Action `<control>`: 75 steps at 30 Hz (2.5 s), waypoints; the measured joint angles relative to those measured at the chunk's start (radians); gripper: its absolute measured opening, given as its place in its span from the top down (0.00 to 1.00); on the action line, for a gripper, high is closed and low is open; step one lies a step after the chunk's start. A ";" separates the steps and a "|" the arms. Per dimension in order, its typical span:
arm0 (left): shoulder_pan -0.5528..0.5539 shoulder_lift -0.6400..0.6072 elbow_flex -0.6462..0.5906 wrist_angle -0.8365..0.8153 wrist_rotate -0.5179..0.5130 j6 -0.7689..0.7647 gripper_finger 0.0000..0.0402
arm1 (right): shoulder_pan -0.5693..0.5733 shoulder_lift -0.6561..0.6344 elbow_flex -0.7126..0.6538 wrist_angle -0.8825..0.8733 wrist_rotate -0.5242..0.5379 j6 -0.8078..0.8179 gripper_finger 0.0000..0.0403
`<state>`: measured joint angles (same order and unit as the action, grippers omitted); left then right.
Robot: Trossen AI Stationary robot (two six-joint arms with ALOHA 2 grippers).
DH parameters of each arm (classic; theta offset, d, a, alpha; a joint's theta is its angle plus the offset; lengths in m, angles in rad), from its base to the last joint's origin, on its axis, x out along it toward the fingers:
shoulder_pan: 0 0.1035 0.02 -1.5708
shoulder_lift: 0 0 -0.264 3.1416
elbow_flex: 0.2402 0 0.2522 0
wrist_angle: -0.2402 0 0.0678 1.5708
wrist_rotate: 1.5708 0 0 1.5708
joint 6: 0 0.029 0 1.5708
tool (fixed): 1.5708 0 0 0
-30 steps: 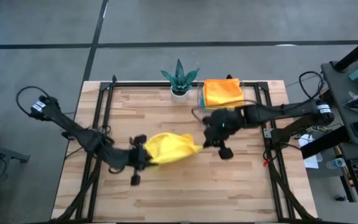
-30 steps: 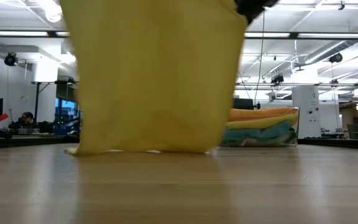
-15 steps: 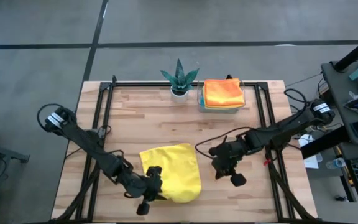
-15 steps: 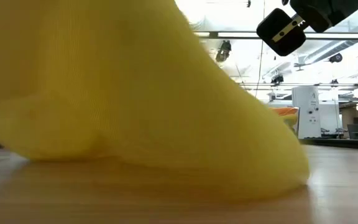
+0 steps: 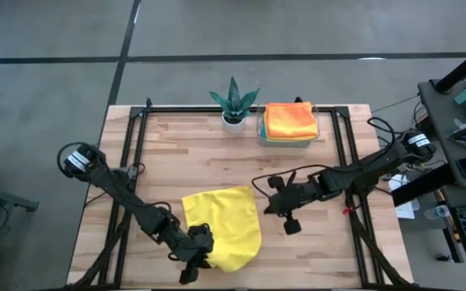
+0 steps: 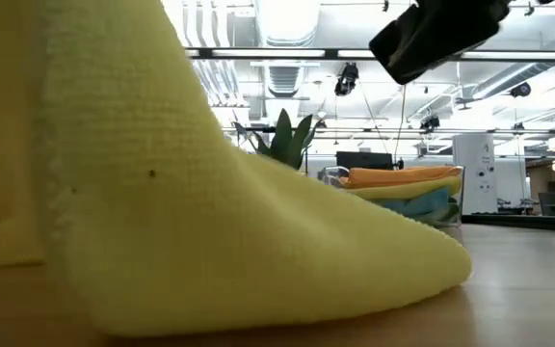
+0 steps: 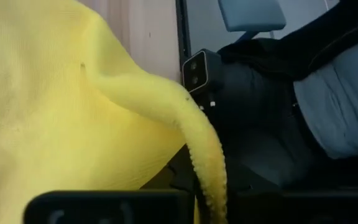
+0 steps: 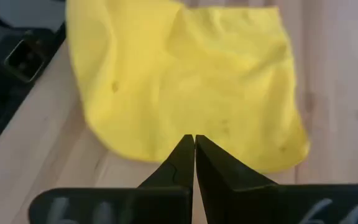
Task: Fold microfiber towels
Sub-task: Fold the yellow microfiber towel
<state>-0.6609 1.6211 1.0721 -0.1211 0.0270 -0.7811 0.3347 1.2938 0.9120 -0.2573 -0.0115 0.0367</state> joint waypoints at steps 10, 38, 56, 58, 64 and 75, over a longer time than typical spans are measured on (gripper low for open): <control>0.000 -0.004 -0.014 -0.006 0.077 -0.101 0.66 | -0.025 0.000 -0.072 0.149 0.013 -0.002 0.98; 0.234 -0.053 -0.322 -0.280 -0.222 0.133 0.99 | -0.201 0.464 -0.030 0.463 0.172 -0.006 0.98; 0.231 -0.058 -0.362 -0.192 -0.056 -0.018 0.99 | -0.241 0.508 -0.018 0.388 0.242 0.058 0.98; 0.229 -0.070 -0.363 -0.194 -0.055 -0.013 0.99 | -0.234 0.507 -0.018 0.382 0.239 0.064 0.98; 0.230 -0.154 -0.370 -0.228 -0.073 0.032 0.99 | -0.228 0.505 -0.015 0.377 0.229 0.048 0.98; 0.232 -0.287 -0.400 -0.289 -0.339 0.055 0.99 | -0.228 0.453 -0.019 0.386 0.242 0.031 0.98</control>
<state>-0.4291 1.3336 0.6721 -0.4099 -0.3118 -0.7259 0.1070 1.7466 0.8928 0.1284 0.2309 0.0677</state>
